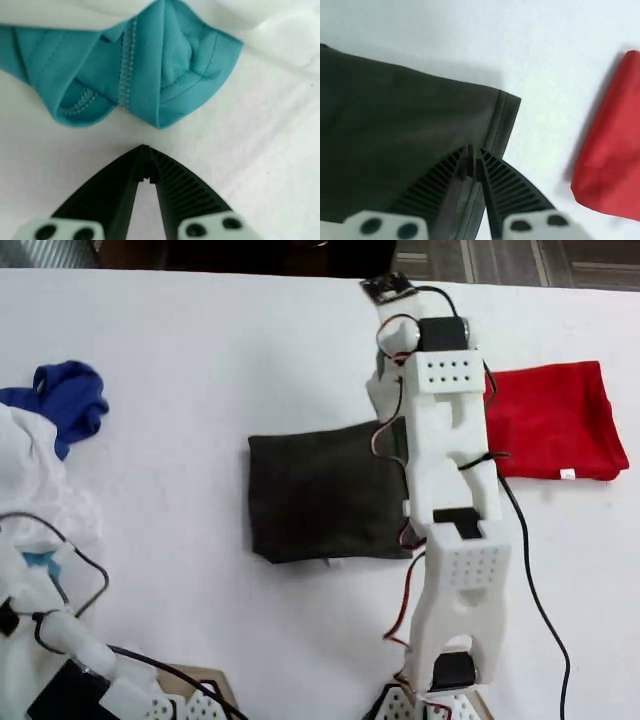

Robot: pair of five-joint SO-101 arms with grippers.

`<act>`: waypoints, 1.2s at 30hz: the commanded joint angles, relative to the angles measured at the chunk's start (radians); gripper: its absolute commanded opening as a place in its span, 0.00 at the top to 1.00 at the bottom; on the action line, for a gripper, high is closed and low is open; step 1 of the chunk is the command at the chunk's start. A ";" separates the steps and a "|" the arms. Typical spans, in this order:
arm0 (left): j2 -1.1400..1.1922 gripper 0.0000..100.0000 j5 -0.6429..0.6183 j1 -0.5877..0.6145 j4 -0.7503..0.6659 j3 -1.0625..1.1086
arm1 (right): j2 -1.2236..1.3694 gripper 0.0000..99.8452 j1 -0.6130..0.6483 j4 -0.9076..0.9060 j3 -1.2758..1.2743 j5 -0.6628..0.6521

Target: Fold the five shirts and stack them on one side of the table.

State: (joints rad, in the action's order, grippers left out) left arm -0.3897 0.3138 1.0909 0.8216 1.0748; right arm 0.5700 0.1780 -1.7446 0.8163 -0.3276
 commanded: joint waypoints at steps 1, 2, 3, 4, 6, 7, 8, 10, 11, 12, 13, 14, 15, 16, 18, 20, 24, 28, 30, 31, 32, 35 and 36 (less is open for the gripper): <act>0.000 0.97 -0.026 -0.219 0.227 -0.248 | -0.262 0.98 0.051 -0.019 -0.212 -0.006; 0.020 0.97 -0.046 -0.304 0.298 -0.326 | -0.331 0.98 0.059 0.001 -0.305 -0.012; 0.054 0.97 -0.060 -0.384 0.356 -0.406 | -0.400 0.98 0.059 0.031 -0.407 -0.015; 0.100 0.97 -0.066 -0.459 0.405 -0.484 | -0.470 0.98 0.050 0.081 -0.516 -0.015; 0.219 0.97 -0.072 -0.591 0.496 -0.654 | -0.613 0.98 0.005 0.217 -0.775 -0.011; 0.282 0.97 -0.072 -0.647 0.546 -0.742 | -0.679 0.98 -0.016 0.294 -0.908 -0.011; 0.347 0.97 -0.074 -0.701 0.598 -0.832 | -0.740 0.98 -0.030 0.366 -1.048 -0.009; 0.463 0.97 -0.115 -0.798 0.690 -1.012 | -0.857 0.98 -0.038 0.501 -1.304 -0.009; 0.516 0.97 -0.147 -0.844 0.727 -1.099 | -0.909 0.98 -0.039 0.564 -1.412 -0.009; 0.568 0.97 -0.176 -0.890 0.761 -1.188 | -0.957 0.98 -0.045 0.628 -1.502 -0.009; 0.614 0.97 -0.198 -0.934 0.792 -1.271 | -0.995 0.98 -0.050 0.684 -1.574 -0.005; 0.660 0.97 -0.215 -0.977 0.816 -1.348 | -1.033 0.98 -0.061 0.734 -1.634 0.017; 0.706 0.97 -0.232 -1.017 0.835 -1.415 | -1.061 0.98 -0.067 0.776 -1.680 0.049; 0.753 0.97 -0.245 -1.051 0.855 -1.481 | -1.079 0.98 -0.070 0.806 -1.712 0.084; 0.848 0.97 -0.299 -1.105 0.879 -1.587 | -1.090 0.98 -0.068 0.829 -1.734 0.137; 0.937 0.97 -0.394 -1.143 0.896 -1.676 | -1.089 0.98 -0.051 0.835 -1.734 0.150; 1.083 0.97 -0.565 -1.208 0.927 -1.831 | -1.089 0.98 -0.039 0.842 -1.735 0.150; 1.198 0.97 -0.660 -1.234 0.933 -1.906 | -1.087 0.98 -0.047 0.842 -1.745 0.150; 1.243 0.97 -0.707 -1.232 0.928 -1.939 | -1.087 0.98 -0.047 0.843 -1.763 0.150; 1.263 0.97 -0.724 -1.229 0.931 -1.959 | -1.087 0.98 -0.047 0.843 -1.772 0.150; 1.280 0.97 -0.736 -1.224 0.934 -1.979 | -1.087 0.98 -0.047 0.843 -1.778 0.150; 1.316 0.97 -0.735 -1.197 0.936 -2.002 | -1.087 0.98 -0.047 0.843 -1.815 0.150; 1.326 0.97 -0.735 -1.183 0.936 -2.003 | -1.087 0.98 -0.047 0.843 -1.830 0.147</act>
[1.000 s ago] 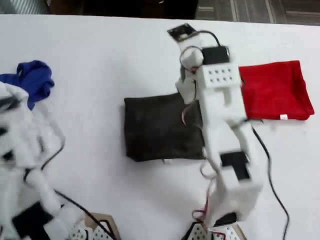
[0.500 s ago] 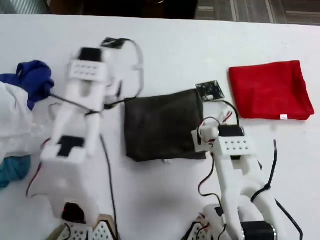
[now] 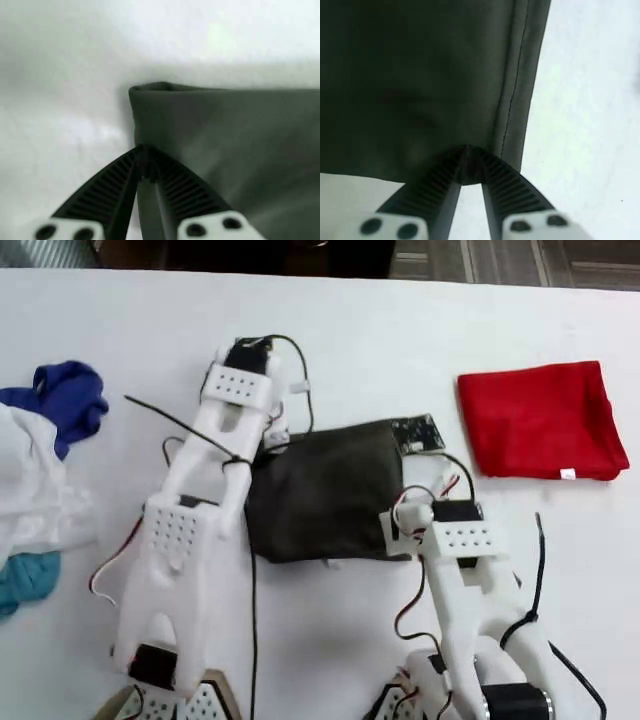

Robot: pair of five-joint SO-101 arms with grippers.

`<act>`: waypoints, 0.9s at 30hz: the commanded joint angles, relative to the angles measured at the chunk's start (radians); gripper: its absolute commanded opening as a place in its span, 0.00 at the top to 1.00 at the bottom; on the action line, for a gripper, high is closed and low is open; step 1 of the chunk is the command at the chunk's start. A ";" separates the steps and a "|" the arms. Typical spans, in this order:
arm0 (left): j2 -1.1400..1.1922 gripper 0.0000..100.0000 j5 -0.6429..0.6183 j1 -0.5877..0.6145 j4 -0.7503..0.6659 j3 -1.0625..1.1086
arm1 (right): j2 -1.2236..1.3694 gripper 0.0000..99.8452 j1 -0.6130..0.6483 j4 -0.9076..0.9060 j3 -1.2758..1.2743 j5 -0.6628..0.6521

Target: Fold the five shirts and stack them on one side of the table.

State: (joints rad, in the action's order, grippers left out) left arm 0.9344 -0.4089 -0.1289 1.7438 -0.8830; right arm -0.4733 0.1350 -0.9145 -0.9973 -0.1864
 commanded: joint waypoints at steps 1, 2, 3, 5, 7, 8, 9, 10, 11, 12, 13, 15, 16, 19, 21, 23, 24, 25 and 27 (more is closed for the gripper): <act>0.011 0.97 -0.012 0.048 0.011 -0.045 | -0.044 0.98 -0.004 0.013 -0.031 -0.011; 0.021 0.97 -0.012 0.055 0.008 -0.047 | -0.044 0.98 -0.004 0.015 -0.046 -0.038; 0.029 0.97 -0.012 0.060 0.008 -0.047 | -0.044 0.98 -0.004 0.021 -0.061 -0.068; 0.043 0.97 -0.012 0.064 0.008 -0.047 | -0.044 0.98 -0.007 0.050 -0.094 -0.107; 0.044 0.97 -0.012 0.066 0.012 -0.047 | -0.044 0.98 -0.027 0.074 -0.110 -0.123; 0.041 0.97 -0.011 0.066 0.014 -0.048 | -0.047 0.98 -0.039 0.084 -0.110 -0.129; 0.038 0.97 -0.011 0.066 0.014 -0.050 | -0.053 0.98 -0.047 0.091 -0.110 -0.130; 0.032 0.97 -0.011 0.066 0.014 -0.058 | -0.054 0.98 -0.051 0.102 -0.104 -0.130; 0.026 0.97 -0.011 0.066 0.014 -0.067 | -0.054 0.98 -0.051 0.102 -0.089 -0.130; 0.020 0.97 -0.009 0.066 0.014 -0.081 | -0.054 0.98 -0.051 0.097 -0.071 -0.130; 0.012 0.97 -0.008 0.066 0.015 -0.097 | -0.054 0.98 -0.051 0.091 -0.051 -0.130; -0.006 0.97 0.035 0.066 0.031 -0.143 | -0.054 0.98 -0.051 0.041 0.017 -0.126; -0.021 0.97 0.063 0.063 0.037 -0.162 | -0.054 0.98 -0.051 0.002 0.060 -0.124; -0.098 0.97 0.133 0.061 0.041 -0.182 | -0.051 0.98 -0.053 -0.117 0.212 -0.121; -0.166 0.97 0.150 0.061 0.041 -0.179 | -0.042 0.98 -0.062 -0.170 0.315 -0.121; -0.241 0.97 0.150 0.058 0.043 -0.150 | -0.039 0.98 -0.082 -0.186 0.405 -0.087; -0.285 0.97 0.150 0.058 0.043 -0.113 | -0.028 0.98 -0.093 -0.188 0.445 -0.063; -0.333 0.97 0.149 0.057 0.043 -0.061 | -0.008 0.98 -0.099 -0.189 0.488 -0.041; -0.436 0.97 0.137 0.052 0.043 0.088 | 0.062 0.98 -0.102 -0.191 0.568 -0.011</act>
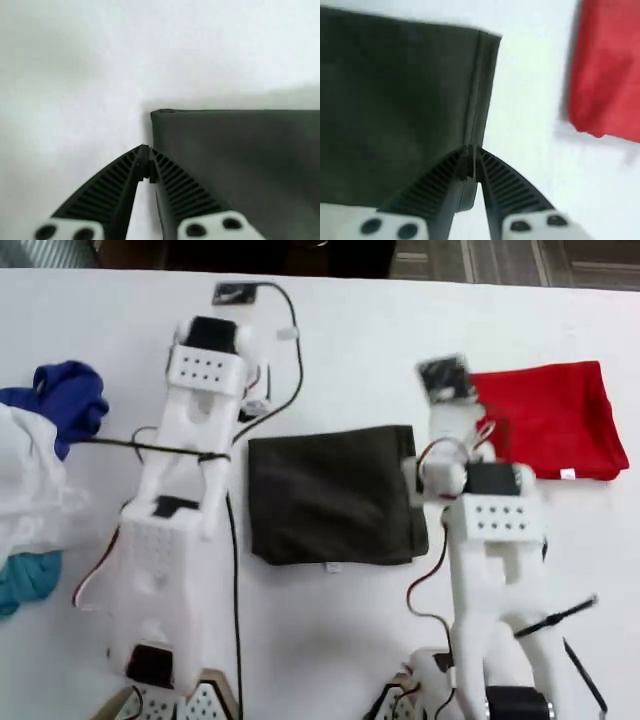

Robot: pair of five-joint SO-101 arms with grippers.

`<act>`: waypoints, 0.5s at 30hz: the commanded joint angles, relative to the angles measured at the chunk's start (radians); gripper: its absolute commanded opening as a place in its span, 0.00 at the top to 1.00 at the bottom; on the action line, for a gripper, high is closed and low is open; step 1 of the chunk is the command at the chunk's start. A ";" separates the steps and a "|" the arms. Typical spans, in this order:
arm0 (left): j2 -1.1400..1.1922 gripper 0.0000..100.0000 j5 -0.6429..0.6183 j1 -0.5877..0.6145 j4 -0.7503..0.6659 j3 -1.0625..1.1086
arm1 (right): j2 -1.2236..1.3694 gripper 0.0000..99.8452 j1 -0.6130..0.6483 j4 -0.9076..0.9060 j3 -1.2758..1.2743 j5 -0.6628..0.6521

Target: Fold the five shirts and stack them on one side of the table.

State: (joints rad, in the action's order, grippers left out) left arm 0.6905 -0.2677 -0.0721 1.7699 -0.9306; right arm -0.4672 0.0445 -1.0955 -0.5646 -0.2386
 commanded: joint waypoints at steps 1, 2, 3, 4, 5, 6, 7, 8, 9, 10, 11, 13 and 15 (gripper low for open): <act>-0.249 0.97 -0.032 -0.008 0.017 0.223 | 0.105 0.98 -0.012 -0.010 0.175 0.049; -0.311 0.97 -0.057 -0.012 0.009 0.318 | 0.157 0.98 -0.010 -0.010 0.215 0.051; -0.374 0.97 -0.072 -0.015 0.002 0.414 | 0.211 0.98 -0.008 -0.012 0.259 0.057; -0.443 0.97 -0.075 -0.025 -0.028 0.507 | 0.268 0.98 -0.008 -0.012 0.305 0.071; -0.509 0.97 -0.078 -0.034 -0.068 0.607 | 0.323 0.98 -0.008 -0.013 0.350 0.081; -0.577 0.97 -0.078 -0.040 -0.118 0.705 | 0.375 0.98 -0.008 -0.024 0.399 0.086; -0.640 0.97 -0.078 -0.044 -0.180 0.811 | 0.426 0.98 -0.005 -0.039 0.451 0.091; -0.698 0.97 -0.078 -0.049 -0.247 0.917 | 0.473 0.98 0.007 -0.059 0.505 0.092; -0.752 0.97 -0.078 -0.055 -0.321 1.027 | 0.519 0.98 0.019 -0.085 0.555 0.092; -0.790 0.97 -0.078 -0.060 -0.396 1.129 | 0.565 0.98 0.035 -0.114 0.606 0.092; -0.821 0.97 -0.078 -0.060 -0.466 1.222 | 0.608 0.98 0.054 -0.142 0.652 0.092; -0.850 0.97 -0.080 -0.060 -0.582 1.356 | 0.688 0.98 0.085 -0.183 0.730 0.092; -0.850 0.97 -0.084 -0.064 -0.651 1.431 | 0.763 0.98 0.102 -0.203 0.786 0.092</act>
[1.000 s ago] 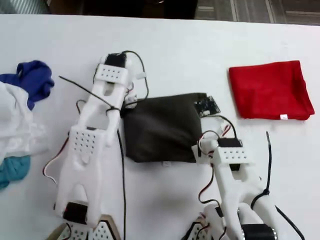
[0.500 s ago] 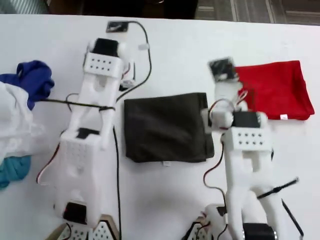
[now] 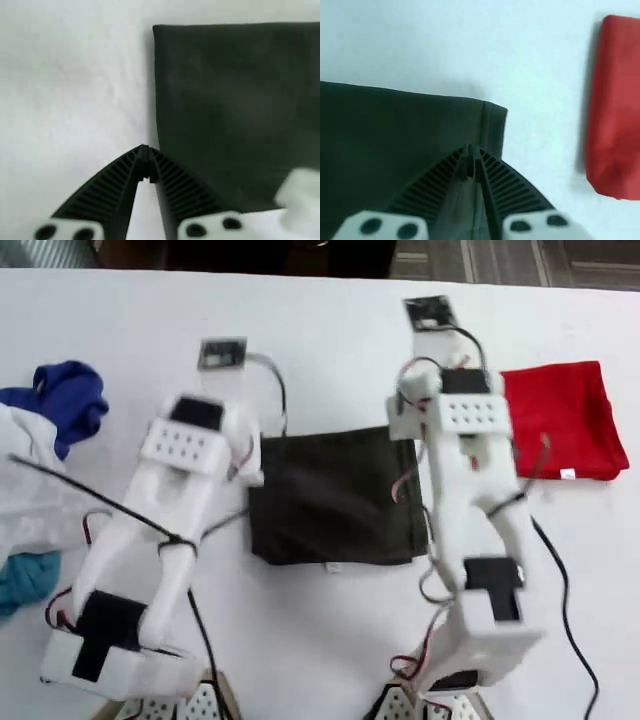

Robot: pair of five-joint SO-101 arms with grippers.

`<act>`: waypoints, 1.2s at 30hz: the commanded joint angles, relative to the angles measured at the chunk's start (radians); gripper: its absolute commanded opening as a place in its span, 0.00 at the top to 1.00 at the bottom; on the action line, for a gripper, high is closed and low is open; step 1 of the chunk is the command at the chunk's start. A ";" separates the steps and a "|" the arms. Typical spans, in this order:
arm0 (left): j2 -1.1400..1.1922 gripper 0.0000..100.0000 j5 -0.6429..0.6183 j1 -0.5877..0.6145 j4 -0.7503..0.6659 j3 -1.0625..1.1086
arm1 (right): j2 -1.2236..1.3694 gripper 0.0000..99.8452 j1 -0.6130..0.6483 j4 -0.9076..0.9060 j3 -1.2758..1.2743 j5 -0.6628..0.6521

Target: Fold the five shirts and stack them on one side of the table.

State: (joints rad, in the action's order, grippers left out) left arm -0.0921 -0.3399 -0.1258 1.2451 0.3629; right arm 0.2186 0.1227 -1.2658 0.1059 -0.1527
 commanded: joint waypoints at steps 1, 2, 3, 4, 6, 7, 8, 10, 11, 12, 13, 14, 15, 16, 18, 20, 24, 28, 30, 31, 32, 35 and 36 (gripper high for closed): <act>-0.068 0.97 -0.012 -0.018 -0.146 0.166 | 0.111 0.98 0.028 -0.039 0.137 0.006; -0.068 0.97 -0.012 -0.035 -0.152 0.189 | 0.143 0.98 0.028 -0.047 0.155 0.006; -0.068 0.97 -0.012 -0.052 -0.153 0.211 | 0.170 0.98 0.028 -0.053 0.167 0.006; -0.068 0.97 -0.012 -0.072 -0.153 0.234 | 0.193 0.98 0.028 -0.061 0.180 0.006; -0.074 0.97 -0.012 -0.112 -0.153 0.278 | 0.231 0.98 0.025 -0.076 0.199 0.006; -0.075 0.97 -0.014 -0.132 -0.153 0.295 | 0.246 0.98 0.025 -0.082 0.209 0.006; -0.075 0.97 -0.014 -0.149 -0.153 0.306 | 0.260 0.98 0.025 -0.087 0.215 0.005; -0.075 0.97 -0.015 -0.173 -0.153 0.312 | 0.280 0.98 0.025 -0.087 0.219 0.005; -0.075 0.97 -0.015 -0.180 -0.153 0.311 | 0.288 0.98 0.025 -0.085 0.221 0.003; -0.077 0.97 -0.015 -0.181 -0.153 0.309 | 0.295 0.98 0.025 -0.084 0.222 0.003; -0.077 0.97 -0.015 -0.178 -0.153 0.309 | 0.303 0.98 0.025 -0.082 0.222 0.003; -0.077 0.97 -0.015 -0.173 -0.153 0.309 | 0.309 0.98 0.025 -0.082 0.222 0.000; -0.077 0.97 -0.015 -0.172 -0.152 0.309 | 0.314 0.98 0.025 -0.081 0.222 -0.002; -0.078 0.97 -0.015 -0.172 -0.152 0.309 | 0.320 0.98 0.025 -0.081 0.222 -0.002; -0.078 0.97 -0.015 -0.176 -0.130 0.308 | 0.326 0.98 0.025 -0.081 0.224 -0.002; -0.078 0.97 -0.015 -0.181 -0.103 0.289 | 0.326 0.98 0.025 -0.081 0.224 -0.002; -0.078 0.97 -0.015 -0.170 0.014 0.153 | 0.328 0.98 0.025 -0.079 0.224 -0.002; -0.075 0.97 -0.011 -0.198 0.123 0.056 | 0.328 0.98 0.025 -0.061 0.222 -0.002; -0.068 0.97 -0.008 -0.222 0.121 0.068 | 0.328 0.98 0.025 -0.059 0.222 -0.002; -0.068 0.97 -0.008 -0.239 0.104 0.091 | 0.328 0.98 0.027 -0.059 0.224 -0.002; -0.069 0.97 -0.006 -0.255 0.075 0.119 | 0.328 0.98 0.027 -0.059 0.224 -0.002; -0.069 0.97 -0.006 -0.282 -0.052 0.225 | 0.328 0.98 0.025 -0.059 0.224 -0.002; -0.069 0.97 -0.006 -0.281 -0.107 0.265 | 0.328 0.98 0.025 -0.059 0.224 -0.002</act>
State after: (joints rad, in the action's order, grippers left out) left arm -0.1243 -0.3491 -0.3928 1.2543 0.5623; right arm 0.5516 0.1427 -1.3364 0.2823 -0.1542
